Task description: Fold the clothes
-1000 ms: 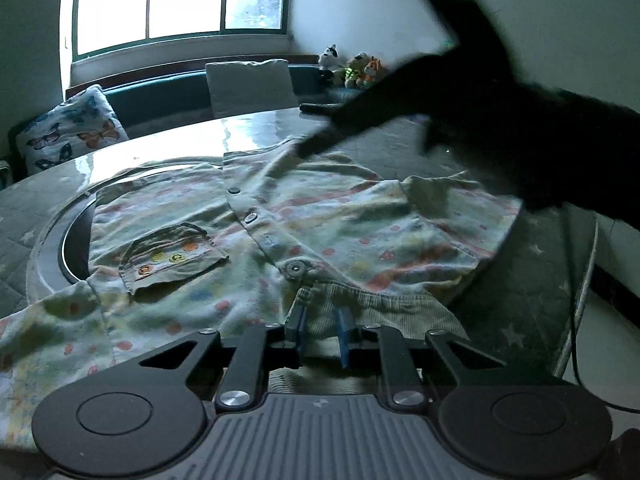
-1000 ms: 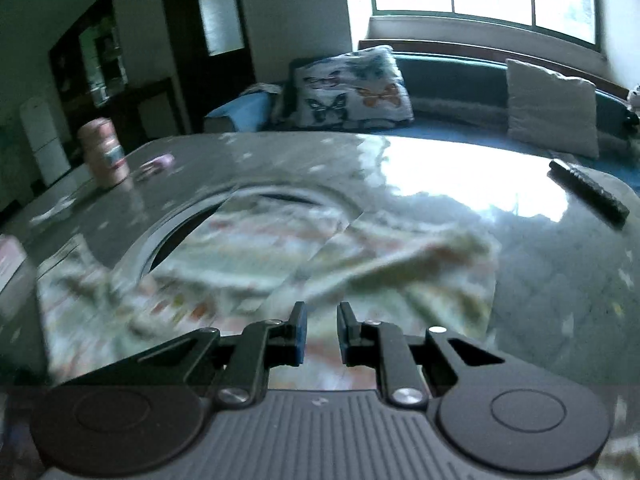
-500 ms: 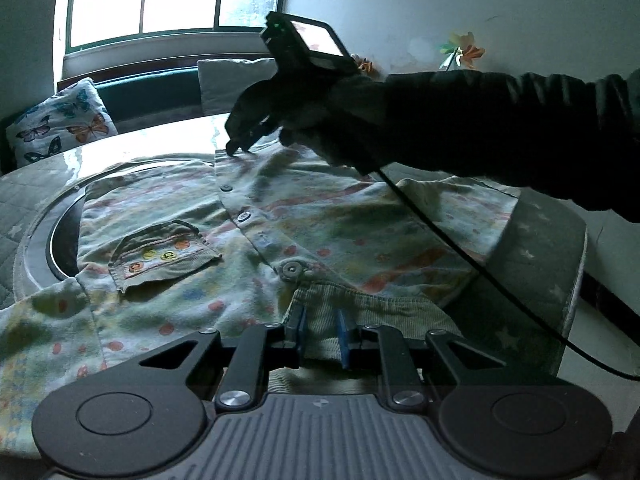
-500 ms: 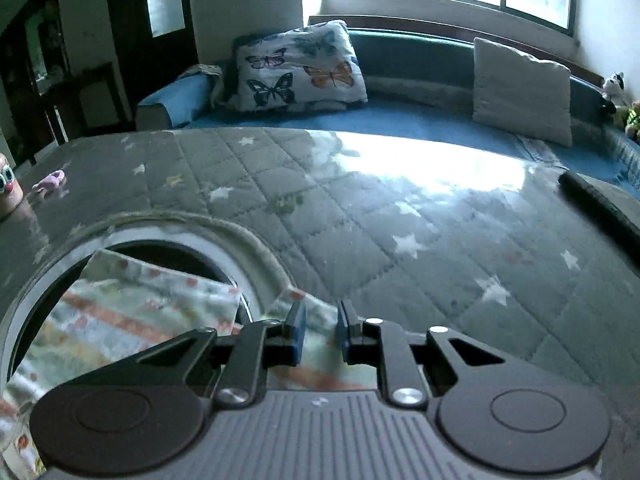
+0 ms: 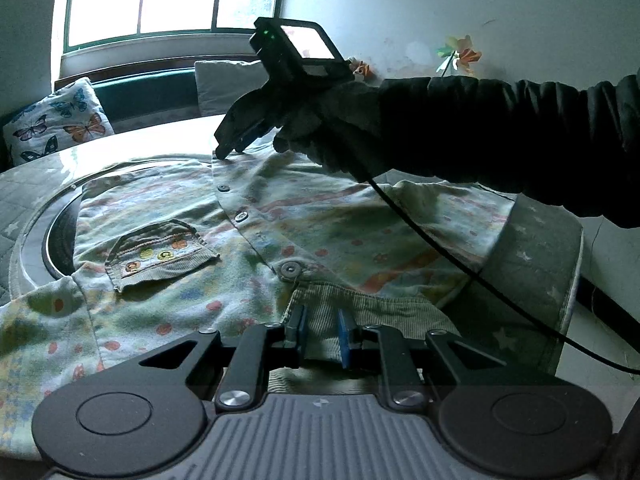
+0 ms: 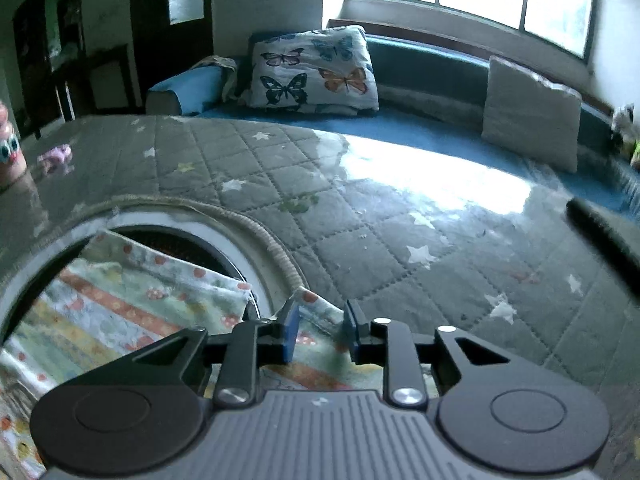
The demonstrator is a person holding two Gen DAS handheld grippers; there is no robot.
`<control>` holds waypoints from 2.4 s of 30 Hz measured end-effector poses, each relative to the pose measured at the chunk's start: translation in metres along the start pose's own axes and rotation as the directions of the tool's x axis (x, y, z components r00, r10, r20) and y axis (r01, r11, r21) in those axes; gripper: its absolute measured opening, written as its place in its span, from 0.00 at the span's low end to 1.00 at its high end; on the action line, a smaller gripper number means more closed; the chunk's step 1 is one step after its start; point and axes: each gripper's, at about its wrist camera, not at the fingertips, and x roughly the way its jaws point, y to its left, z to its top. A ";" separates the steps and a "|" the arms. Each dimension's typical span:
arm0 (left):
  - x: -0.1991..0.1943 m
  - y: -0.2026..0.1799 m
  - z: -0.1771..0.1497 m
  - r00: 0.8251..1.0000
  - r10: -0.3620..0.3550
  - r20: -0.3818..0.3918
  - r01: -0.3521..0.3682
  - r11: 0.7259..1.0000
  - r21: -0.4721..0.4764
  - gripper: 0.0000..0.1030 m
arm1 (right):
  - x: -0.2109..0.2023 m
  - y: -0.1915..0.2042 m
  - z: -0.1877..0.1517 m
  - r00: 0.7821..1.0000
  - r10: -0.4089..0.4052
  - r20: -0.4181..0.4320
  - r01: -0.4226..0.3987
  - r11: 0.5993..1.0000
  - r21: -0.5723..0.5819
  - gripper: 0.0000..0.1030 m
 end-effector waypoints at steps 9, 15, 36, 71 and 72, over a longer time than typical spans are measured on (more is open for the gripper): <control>0.000 0.000 -0.001 1.000 0.000 0.006 0.000 1.000 -0.002 0.18 | -0.004 0.006 0.000 1.000 -0.001 0.021 0.001 1.000 -0.012 0.05; 0.001 0.000 -0.002 1.000 -0.001 0.009 0.001 1.000 -0.001 0.18 | -0.024 0.002 0.011 0.994 0.068 0.086 -0.070 0.997 0.019 0.05; 0.001 -0.004 -0.002 1.000 0.008 0.008 -0.008 1.000 0.016 0.18 | -0.056 -0.039 0.005 0.990 0.105 0.094 -0.112 0.991 0.076 0.12; 0.002 -0.012 0.000 0.999 0.041 -0.009 -0.041 0.998 0.049 0.18 | -0.052 -0.088 -0.044 0.995 -0.072 0.073 0.051 0.966 0.254 0.06; 0.002 -0.012 0.000 0.999 0.042 -0.008 -0.041 0.998 0.049 0.18 | -0.056 -0.085 -0.043 0.994 -0.068 0.080 0.047 0.969 0.243 0.06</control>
